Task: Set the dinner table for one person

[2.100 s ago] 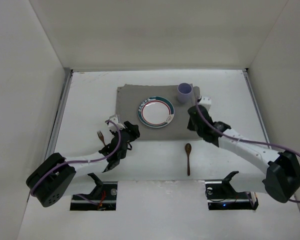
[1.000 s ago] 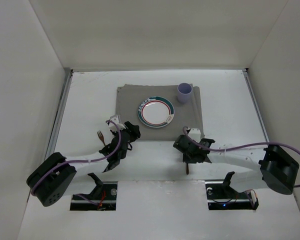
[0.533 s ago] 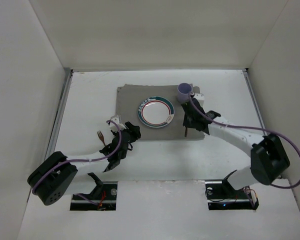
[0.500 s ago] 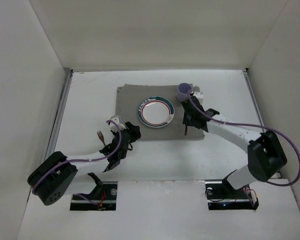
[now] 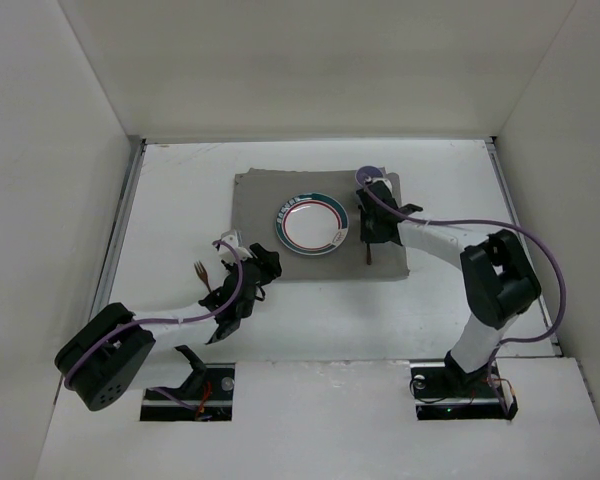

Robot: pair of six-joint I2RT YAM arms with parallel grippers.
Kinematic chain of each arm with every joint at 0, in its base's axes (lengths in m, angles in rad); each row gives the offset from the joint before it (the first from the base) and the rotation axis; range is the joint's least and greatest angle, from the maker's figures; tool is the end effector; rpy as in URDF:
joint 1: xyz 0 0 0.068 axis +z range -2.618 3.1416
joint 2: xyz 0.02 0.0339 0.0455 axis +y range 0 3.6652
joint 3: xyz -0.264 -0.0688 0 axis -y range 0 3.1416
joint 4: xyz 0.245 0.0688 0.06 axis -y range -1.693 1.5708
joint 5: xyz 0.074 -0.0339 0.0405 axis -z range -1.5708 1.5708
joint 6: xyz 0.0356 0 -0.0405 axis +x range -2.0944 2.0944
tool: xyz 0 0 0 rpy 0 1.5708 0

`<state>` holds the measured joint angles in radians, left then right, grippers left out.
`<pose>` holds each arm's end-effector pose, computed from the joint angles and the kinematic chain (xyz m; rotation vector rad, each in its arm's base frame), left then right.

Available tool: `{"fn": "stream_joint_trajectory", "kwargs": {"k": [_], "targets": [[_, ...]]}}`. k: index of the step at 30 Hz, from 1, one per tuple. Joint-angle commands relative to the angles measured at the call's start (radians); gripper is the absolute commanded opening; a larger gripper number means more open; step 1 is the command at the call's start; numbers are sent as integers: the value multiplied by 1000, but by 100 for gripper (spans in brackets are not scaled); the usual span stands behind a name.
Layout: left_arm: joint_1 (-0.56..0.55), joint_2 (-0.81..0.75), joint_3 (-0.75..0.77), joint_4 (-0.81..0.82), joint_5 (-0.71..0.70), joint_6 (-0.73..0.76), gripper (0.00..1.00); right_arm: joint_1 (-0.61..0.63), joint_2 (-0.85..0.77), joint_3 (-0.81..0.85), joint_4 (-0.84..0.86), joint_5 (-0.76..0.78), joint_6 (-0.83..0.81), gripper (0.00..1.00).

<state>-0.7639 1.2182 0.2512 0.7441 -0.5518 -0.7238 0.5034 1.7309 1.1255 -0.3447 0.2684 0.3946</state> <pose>0.1711 -0.1381 0.1706 -0.3612 1.7606 -0.5828 0.3205 0.1657 0.1959 -0.0275 2.4728 0.0434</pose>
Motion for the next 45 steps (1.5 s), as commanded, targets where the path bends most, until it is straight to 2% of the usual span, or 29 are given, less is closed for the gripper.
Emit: {"fn": "stream_joint_trajectory", "kwargs": {"k": [1, 9, 18, 21, 28, 32, 34, 35, 39, 42, 45], "targets": [[4, -2, 19, 52, -7, -11, 51, -7, 25, 51, 38, -28, -25, 12], [-1, -16, 16, 52, -7, -8, 51, -12, 56, 28, 55, -29, -8, 15], [2, -6, 17, 52, -7, -8, 50, -13, 32, 23, 64, 3, -5, 30], [2, -2, 20, 52, -10, -3, 50, -10, -36, 4, 70, 18, -3, 37], [-8, 21, 46, 43, -14, 18, 49, 7, -304, -71, 104, 66, 15, 60], [-11, 46, 77, 22, -20, 53, 43, 7, -467, -200, 243, 89, 13, 65], [-13, 47, 100, -17, -20, 58, 38, 4, -542, -281, 358, 98, 0, 63], [-15, 44, 112, -43, -20, 58, 35, -4, -576, -315, 403, 104, 3, 57], [-19, 14, 152, -179, -26, 44, 24, -26, -680, -417, 528, 152, 52, 21], [16, 0, 174, -291, -5, 15, 18, -24, -740, -490, 584, 209, 93, 12], [79, -48, 195, -452, 7, -5, 15, 5, -824, -590, 634, 274, 147, 11]]}}
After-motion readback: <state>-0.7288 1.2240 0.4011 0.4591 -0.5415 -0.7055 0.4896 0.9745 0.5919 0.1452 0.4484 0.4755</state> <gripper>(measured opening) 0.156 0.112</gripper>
